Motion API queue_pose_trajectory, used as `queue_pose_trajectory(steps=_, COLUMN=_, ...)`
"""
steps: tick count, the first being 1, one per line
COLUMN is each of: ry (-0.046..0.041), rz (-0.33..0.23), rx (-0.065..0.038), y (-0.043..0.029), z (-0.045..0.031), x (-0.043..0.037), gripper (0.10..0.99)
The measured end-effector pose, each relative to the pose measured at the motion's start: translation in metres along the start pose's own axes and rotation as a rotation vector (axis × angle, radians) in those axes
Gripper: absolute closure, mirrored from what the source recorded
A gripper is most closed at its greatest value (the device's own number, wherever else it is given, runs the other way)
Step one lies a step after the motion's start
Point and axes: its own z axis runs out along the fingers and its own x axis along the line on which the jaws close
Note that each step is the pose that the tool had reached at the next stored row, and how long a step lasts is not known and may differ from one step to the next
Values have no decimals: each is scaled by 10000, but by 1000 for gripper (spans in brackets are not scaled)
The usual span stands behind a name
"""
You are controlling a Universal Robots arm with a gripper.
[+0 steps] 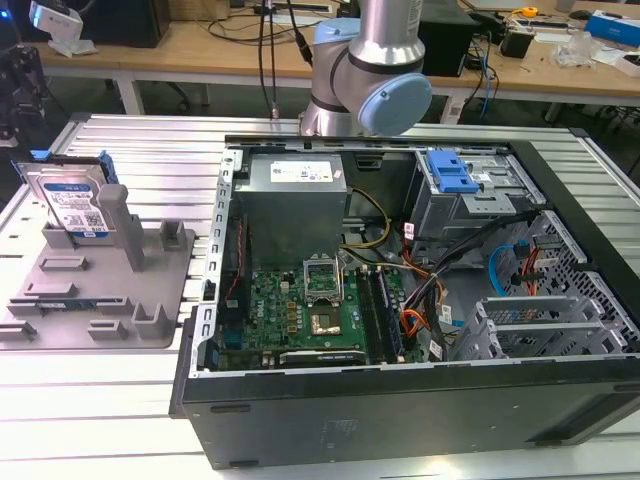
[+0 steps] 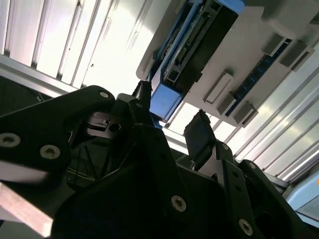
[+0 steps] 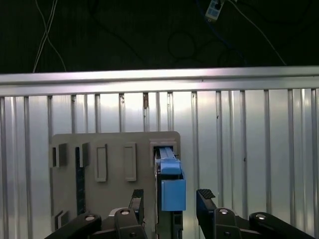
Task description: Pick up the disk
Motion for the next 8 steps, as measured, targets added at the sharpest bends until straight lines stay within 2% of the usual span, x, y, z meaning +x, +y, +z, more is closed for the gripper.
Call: queue_pose_trajectory(steps=8, ry=3, rz=-155, rx=3, y=-2, z=126, x=-3, gripper=545)
